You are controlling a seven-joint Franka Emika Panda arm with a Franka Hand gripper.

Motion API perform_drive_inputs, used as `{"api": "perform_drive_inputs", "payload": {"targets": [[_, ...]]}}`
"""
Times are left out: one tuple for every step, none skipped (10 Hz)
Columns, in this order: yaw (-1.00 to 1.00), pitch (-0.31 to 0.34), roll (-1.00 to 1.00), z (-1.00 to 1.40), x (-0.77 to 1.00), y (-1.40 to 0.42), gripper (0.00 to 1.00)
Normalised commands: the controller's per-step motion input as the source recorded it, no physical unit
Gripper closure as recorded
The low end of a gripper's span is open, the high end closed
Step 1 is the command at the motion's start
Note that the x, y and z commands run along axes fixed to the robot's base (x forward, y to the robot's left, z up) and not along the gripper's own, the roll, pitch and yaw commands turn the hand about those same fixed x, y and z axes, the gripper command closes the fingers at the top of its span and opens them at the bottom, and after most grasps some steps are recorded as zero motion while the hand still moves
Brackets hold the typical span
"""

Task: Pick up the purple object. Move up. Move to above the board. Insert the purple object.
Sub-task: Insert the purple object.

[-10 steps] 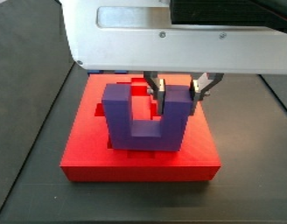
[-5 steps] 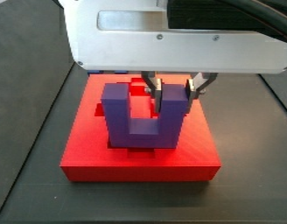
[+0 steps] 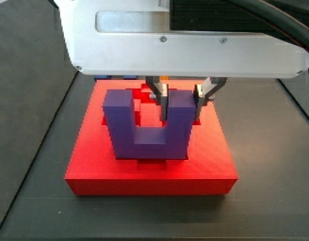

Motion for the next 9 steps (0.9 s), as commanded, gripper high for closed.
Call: {"api": "perform_drive_inputs", "payload": {"targets": [[0.05, 0.000, 0.08, -0.27, 0.02, 0.00, 1.00], [0.00, 0.011, 0.07, -0.31, 0.04, -0.04, 1.00], [0.00, 0.000, 0.04, -0.39, 0.11, -0.17, 1.00], [-0.03, 0.000, 0.03, -0.54, 0.15, -0.18, 1.00], [-0.04, 0.000, 0.04, -0.65, 0.15, -0.17, 1.00], [-0.05, 0.000, 0.05, -0.70, 0.13, -0.13, 1.00], [-0.05, 0.019, 0.05, -0.71, 0.13, -0.11, 1.00], [-0.05, 0.013, 0.03, -0.71, 0.15, -0.06, 1.00], [-0.03, 0.000, 0.00, -0.31, 0.09, 0.00, 1.00]]}}
